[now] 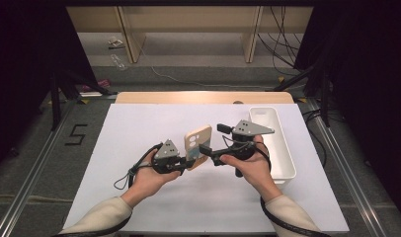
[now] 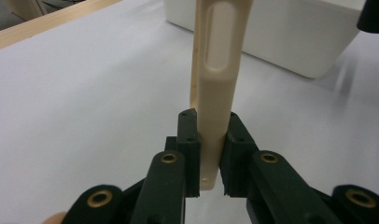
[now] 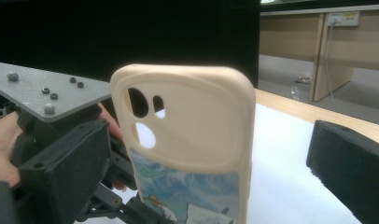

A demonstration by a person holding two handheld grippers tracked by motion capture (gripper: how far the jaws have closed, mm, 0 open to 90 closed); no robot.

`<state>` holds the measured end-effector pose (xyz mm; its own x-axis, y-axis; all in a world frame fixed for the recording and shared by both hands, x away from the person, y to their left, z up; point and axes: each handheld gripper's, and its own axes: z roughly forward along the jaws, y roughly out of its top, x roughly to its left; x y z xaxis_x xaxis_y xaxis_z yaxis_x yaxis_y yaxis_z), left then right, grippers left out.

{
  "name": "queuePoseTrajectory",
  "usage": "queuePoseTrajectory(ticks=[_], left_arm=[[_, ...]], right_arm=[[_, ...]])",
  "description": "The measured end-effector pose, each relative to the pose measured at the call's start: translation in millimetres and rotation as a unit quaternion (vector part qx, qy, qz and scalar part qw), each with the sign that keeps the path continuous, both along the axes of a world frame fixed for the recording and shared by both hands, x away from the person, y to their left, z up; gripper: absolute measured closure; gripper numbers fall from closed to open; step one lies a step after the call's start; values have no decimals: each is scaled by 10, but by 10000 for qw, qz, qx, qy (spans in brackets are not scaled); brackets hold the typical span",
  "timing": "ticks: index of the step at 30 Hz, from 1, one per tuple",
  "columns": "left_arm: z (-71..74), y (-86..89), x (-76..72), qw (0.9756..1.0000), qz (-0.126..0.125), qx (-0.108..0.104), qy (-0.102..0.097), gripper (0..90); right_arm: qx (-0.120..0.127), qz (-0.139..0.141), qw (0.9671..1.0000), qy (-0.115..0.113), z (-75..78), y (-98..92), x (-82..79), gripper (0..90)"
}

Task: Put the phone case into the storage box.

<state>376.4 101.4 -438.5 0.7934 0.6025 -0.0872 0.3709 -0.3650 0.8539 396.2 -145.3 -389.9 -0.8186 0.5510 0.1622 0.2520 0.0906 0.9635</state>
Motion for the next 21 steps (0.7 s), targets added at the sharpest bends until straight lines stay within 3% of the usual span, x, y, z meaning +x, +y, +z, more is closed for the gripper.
queuePoseTrajectory(ticks=[21], left_arm=[[27,-161,41,9998,211,47,-10,797]], right_arm=[[-118,-558,9983,-139,-39,63,-42,1]])
